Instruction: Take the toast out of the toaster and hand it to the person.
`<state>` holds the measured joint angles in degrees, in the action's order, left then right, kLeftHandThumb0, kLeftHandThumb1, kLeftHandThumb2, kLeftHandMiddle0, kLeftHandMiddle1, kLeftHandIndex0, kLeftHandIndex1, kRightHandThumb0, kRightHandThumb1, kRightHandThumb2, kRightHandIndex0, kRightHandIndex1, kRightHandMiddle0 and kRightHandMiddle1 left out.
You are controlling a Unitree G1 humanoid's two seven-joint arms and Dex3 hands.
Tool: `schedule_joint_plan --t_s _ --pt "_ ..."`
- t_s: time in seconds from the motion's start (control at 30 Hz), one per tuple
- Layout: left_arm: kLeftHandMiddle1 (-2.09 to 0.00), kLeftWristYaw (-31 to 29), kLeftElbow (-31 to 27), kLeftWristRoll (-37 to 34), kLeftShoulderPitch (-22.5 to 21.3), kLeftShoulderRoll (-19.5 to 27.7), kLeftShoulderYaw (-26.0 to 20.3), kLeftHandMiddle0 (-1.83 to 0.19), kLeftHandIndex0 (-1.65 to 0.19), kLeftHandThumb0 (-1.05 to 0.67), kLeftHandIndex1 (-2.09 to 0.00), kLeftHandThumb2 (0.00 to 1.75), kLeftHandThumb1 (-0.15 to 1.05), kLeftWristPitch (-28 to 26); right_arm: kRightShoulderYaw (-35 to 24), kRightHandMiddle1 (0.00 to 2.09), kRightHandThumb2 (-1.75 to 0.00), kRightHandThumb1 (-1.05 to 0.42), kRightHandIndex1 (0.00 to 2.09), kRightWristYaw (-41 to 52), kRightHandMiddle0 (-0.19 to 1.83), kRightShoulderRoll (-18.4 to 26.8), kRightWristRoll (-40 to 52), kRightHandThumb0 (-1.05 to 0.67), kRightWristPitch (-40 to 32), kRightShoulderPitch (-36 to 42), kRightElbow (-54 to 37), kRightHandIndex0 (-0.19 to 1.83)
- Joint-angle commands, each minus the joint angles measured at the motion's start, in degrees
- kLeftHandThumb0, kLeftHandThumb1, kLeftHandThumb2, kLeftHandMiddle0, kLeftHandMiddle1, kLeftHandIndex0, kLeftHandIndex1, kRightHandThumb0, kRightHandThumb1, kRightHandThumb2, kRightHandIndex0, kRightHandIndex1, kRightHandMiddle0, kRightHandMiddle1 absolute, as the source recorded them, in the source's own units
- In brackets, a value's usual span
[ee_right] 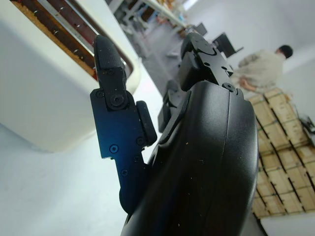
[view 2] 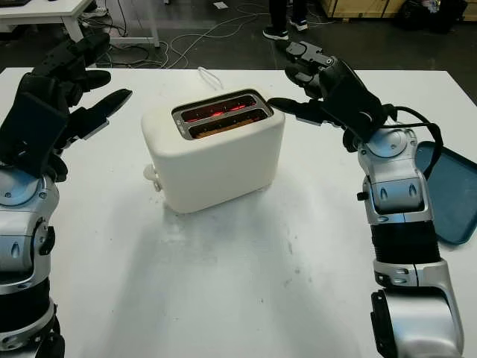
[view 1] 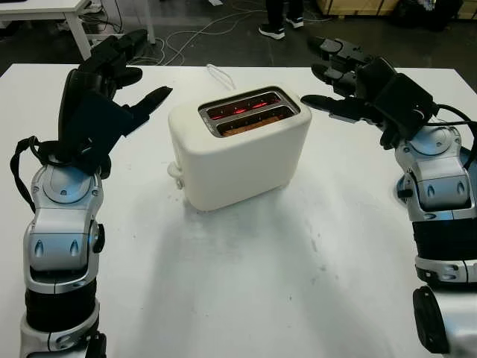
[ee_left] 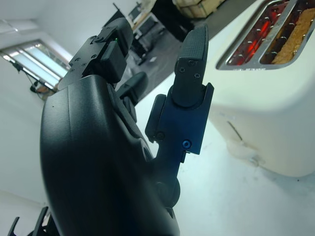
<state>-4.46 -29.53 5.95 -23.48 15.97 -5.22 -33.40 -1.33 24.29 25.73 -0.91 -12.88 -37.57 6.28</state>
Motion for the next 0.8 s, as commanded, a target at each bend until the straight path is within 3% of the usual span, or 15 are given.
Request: schedule_joint_plan --t_s 0.0,0.77 --pt "-0.95 -0.24 0.56 -0.02 -0.24 0.20 0.04 -0.04 -0.35 -0.52 -0.19 0.18 0.92 0.69 0.13 0.00 -0.09 -0.92 0.00 -0.20 0.27 0.27 -0.20 -0.48 -0.05 -0.51 -0.15 0.26" --pt "-0.99 -0.35 -0.06 0.31 0.02 0.30 0.10 -0.01 -0.33 -0.52 -0.22 0.18 0.92 0.18 0.26 0.00 -0.08 -0.92 0.01 0.02 0.28 0.41 -0.19 -0.49 -0.13 -0.44 -0.58 0.27"
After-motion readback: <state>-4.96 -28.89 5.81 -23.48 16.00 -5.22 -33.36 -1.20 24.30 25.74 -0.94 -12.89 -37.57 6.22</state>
